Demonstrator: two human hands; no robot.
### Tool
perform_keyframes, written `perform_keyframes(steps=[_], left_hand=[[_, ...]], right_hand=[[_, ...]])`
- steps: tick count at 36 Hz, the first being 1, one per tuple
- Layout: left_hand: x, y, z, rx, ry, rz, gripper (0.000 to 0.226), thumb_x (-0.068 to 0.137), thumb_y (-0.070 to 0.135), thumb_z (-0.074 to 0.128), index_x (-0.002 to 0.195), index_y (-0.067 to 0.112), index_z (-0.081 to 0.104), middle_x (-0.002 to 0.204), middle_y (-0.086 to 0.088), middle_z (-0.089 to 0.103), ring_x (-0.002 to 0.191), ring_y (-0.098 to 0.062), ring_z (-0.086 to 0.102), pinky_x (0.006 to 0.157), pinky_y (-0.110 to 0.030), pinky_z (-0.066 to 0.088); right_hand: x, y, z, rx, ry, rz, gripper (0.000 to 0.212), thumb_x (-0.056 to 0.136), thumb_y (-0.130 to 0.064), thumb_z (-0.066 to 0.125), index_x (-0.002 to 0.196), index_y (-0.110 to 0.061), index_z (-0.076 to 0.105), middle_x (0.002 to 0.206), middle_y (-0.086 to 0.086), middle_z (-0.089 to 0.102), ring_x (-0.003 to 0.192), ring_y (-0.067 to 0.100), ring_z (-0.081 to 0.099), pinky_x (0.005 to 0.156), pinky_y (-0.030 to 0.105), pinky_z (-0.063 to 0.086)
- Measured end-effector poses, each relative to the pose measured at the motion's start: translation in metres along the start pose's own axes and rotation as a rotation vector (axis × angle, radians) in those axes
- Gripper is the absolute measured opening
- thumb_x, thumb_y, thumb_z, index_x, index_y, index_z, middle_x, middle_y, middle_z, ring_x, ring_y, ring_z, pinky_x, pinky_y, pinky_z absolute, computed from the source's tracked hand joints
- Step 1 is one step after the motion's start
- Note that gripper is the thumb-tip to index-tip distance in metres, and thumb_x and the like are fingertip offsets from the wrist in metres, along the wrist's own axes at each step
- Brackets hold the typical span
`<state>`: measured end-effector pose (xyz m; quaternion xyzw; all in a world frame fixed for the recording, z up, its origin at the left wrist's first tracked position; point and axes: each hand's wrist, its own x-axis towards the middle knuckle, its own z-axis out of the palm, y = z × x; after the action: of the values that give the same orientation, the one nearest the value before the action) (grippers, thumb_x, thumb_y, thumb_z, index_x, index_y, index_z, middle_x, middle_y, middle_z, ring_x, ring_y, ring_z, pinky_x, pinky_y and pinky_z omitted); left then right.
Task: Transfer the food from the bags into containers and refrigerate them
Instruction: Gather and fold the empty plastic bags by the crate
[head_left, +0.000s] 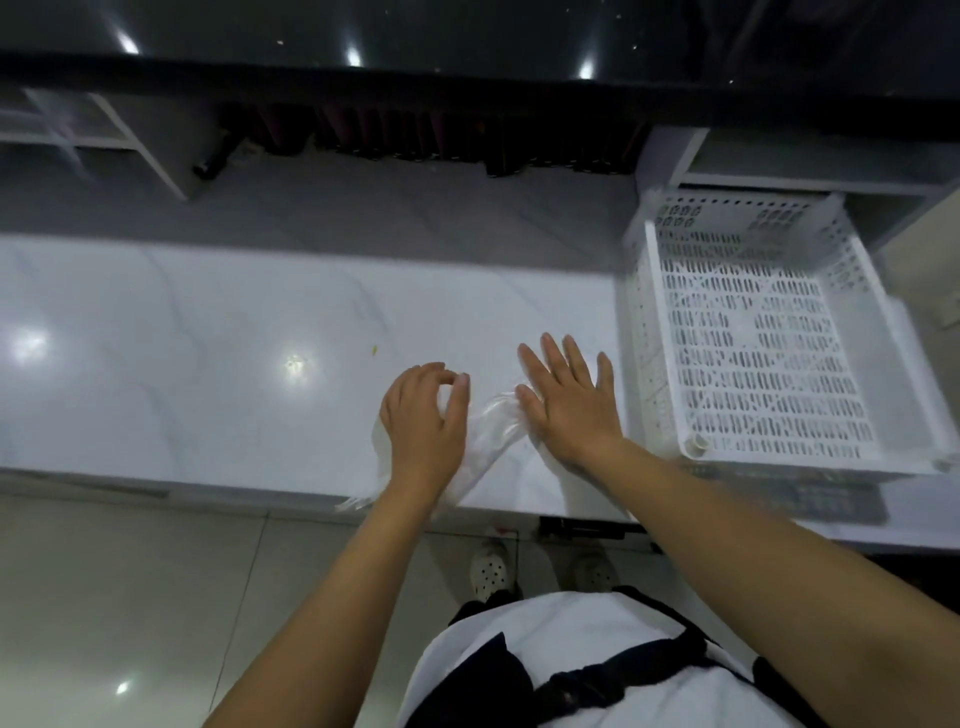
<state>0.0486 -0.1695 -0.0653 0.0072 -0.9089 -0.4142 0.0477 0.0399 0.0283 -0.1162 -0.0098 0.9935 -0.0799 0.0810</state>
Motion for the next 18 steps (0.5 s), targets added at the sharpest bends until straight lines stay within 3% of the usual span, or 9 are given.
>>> perform_keyframes(steps=[3, 5, 6, 8, 11, 14, 18], left_hand=[[0.023, -0.007, -0.012, 0.049, 0.119, -0.043, 0.047, 0.104, 0.028, 0.044, 0.063, 0.010, 0.058, 0.069, -0.006, 0.065, 0.074, -0.027, 0.060, 0.082, -0.048, 0.047], [0.034, -0.008, -0.016, 0.133, 0.068, -0.066, 0.049, 0.104, 0.029, 0.046, 0.059, 0.012, 0.055, 0.063, -0.006, 0.063, 0.065, -0.025, 0.058, 0.080, -0.047, 0.048], [0.038, -0.008, -0.016, 0.154, -0.007, -0.080, 0.044, 0.103, 0.032, 0.049, 0.064, 0.014, 0.060, 0.069, -0.005, 0.067, 0.069, -0.024, 0.062, 0.082, -0.046, 0.050], [0.039, -0.002, -0.016, 0.092, -0.212, -0.133, 0.024, 0.099, 0.037, 0.057, 0.097, 0.017, 0.070, 0.097, -0.003, 0.071, 0.088, -0.021, 0.066, 0.087, -0.044, 0.054], [0.030, 0.009, -0.013, 0.101, -0.515, -0.100, 0.050, 0.089, 0.043, 0.070, 0.133, 0.026, 0.056, 0.114, 0.001, 0.065, 0.098, -0.018, 0.063, 0.089, -0.036, 0.053], [0.023, 0.015, -0.003, 0.189, -0.614, -0.045, 0.067, 0.081, 0.034, 0.079, 0.140, 0.024, 0.049, 0.117, 0.000, 0.062, 0.097, -0.017, 0.059, 0.083, -0.027, 0.046], [0.029, 0.024, 0.006, 0.266, -0.631, -0.089, 0.064, 0.077, 0.021, 0.080, 0.133, 0.021, 0.048, 0.111, -0.006, 0.064, 0.096, -0.023, 0.060, 0.075, -0.030, 0.048]], right_hand=[[-0.005, 0.000, -0.003, 0.010, -0.020, 0.006, 0.060, 0.099, -0.060, -0.004, 0.155, -0.041, -0.011, 0.167, -0.006, -0.013, 0.151, 0.017, -0.022, 0.119, 0.051, -0.016], [-0.009, 0.000, -0.005, 0.012, -0.026, 0.009, 0.060, 0.100, -0.059, -0.002, 0.156, -0.040, -0.011, 0.167, -0.005, -0.013, 0.151, 0.018, -0.021, 0.119, 0.050, -0.015], [-0.011, 0.000, -0.006, 0.013, -0.025, 0.009, 0.060, 0.100, -0.058, -0.002, 0.156, -0.039, -0.010, 0.167, -0.005, -0.013, 0.152, 0.018, -0.021, 0.120, 0.050, -0.015], [-0.013, 0.000, -0.006, 0.022, -0.020, 0.009, 0.060, 0.100, -0.059, -0.001, 0.157, -0.039, -0.009, 0.167, -0.005, -0.013, 0.152, 0.017, -0.020, 0.121, 0.051, -0.014], [-0.012, 0.000, -0.005, 0.034, -0.018, 0.016, 0.061, 0.100, -0.060, -0.001, 0.157, -0.039, -0.008, 0.167, -0.005, -0.013, 0.152, 0.017, -0.020, 0.121, 0.052, -0.013], [-0.011, -0.001, -0.005, 0.028, -0.024, 0.031, 0.060, 0.101, -0.059, 0.001, 0.157, -0.040, -0.008, 0.167, -0.006, -0.014, 0.152, 0.018, -0.021, 0.121, 0.052, -0.013], [-0.010, -0.002, -0.006, 0.031, -0.054, 0.044, 0.059, 0.100, -0.058, 0.000, 0.156, -0.041, -0.012, 0.166, -0.006, -0.018, 0.151, 0.018, -0.023, 0.120, 0.052, -0.015]])
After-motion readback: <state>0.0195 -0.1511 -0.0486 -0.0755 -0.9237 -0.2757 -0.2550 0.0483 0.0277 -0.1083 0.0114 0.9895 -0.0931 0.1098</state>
